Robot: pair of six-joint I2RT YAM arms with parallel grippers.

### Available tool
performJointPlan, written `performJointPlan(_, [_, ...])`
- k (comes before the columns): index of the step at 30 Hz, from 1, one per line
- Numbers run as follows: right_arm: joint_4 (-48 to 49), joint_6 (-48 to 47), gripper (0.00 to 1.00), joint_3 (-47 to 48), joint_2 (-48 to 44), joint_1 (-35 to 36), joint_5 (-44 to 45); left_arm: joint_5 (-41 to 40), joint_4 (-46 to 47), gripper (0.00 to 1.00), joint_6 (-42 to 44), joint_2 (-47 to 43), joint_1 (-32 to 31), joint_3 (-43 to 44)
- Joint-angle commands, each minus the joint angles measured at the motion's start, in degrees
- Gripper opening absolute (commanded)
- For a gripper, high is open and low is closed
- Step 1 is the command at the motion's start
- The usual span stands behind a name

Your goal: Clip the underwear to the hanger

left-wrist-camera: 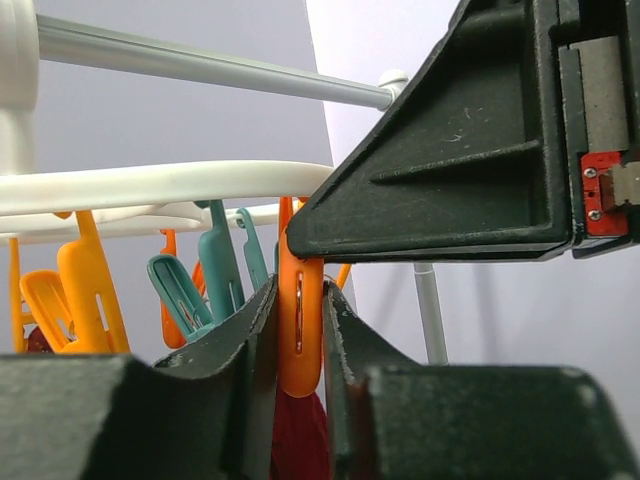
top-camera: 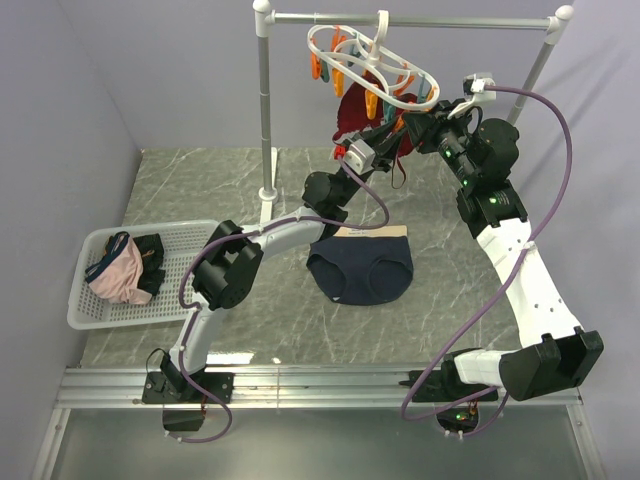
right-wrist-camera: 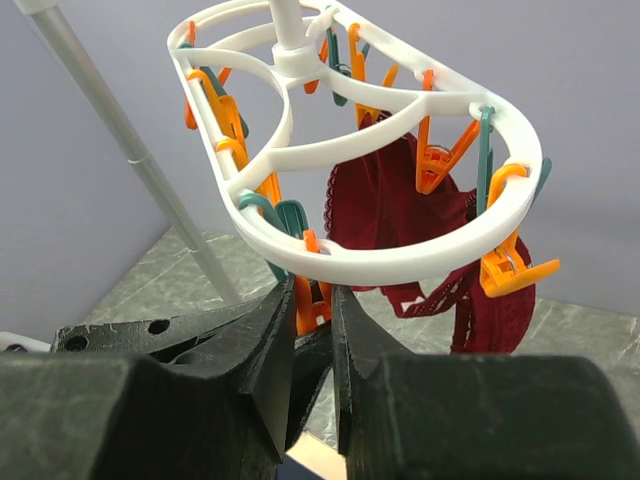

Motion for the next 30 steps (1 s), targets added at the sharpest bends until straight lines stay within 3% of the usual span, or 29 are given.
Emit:
performJointPlan(1, [1.4,0.2,0.0,0.1,-1.6,-0.3,-0.6,1.1,0.8,0.22,-1.0,-0.5,0.1,0.9])
performJointPlan(5, [0.7,0.3,0.06,0.4,-1.2,-0.4,-1.1,1.4,0.8,0.11,-1.3,-0.4,0.1,1.4])
performJointPlan(9, [0.4,0.3,0.27,0.4,-0.6,-0.3,-1.3,1.4,1.0,0.06,-1.3,-0.4,0.0,1.3])
performJointPlan(13, [0.3,0.6,0.38,0.8,0.0,-0.4,-0.7,1.7,1.5,0.03,-1.4,-0.7,0.1,0.9])
performJointPlan(25, [0.7,2.4,0.49,1.7,1.9,-0.4,-0.1,2.5,2.2,0.02,-1.7,-1.0,0.0,0.4])
performJointPlan(30, [1.6,2.3,0.48,1.4,1.7,-0.4,0.0,2.9,2.8,0.02,-2.1,-1.0,0.0,0.2])
